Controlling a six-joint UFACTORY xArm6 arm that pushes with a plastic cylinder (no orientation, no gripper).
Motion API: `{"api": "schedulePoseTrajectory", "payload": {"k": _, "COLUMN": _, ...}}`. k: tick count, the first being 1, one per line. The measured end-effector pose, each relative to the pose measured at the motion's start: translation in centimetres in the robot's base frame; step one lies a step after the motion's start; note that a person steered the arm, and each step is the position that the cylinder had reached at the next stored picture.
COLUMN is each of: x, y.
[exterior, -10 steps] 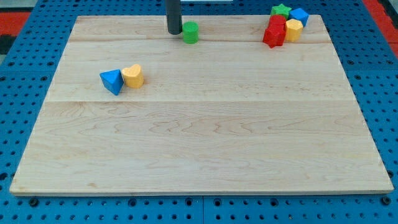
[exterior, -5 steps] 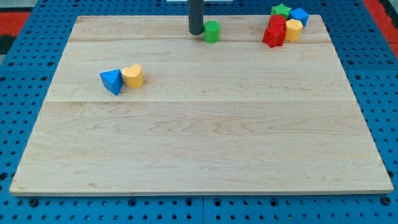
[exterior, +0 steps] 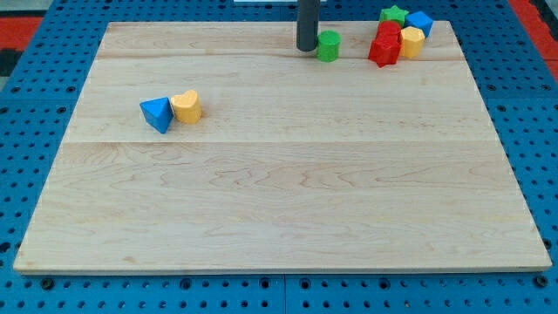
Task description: Move green circle to the left of red star
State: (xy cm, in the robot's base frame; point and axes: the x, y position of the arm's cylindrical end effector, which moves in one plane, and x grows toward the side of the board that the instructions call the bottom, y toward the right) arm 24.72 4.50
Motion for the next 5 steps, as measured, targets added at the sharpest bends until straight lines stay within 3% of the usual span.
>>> {"api": "schedulePoseTrajectory", "payload": {"k": 3, "x": 0.0, "y": 5.2}}
{"api": "schedulePoseTrajectory", "payload": {"k": 5, "x": 1.8, "y": 2.3}}
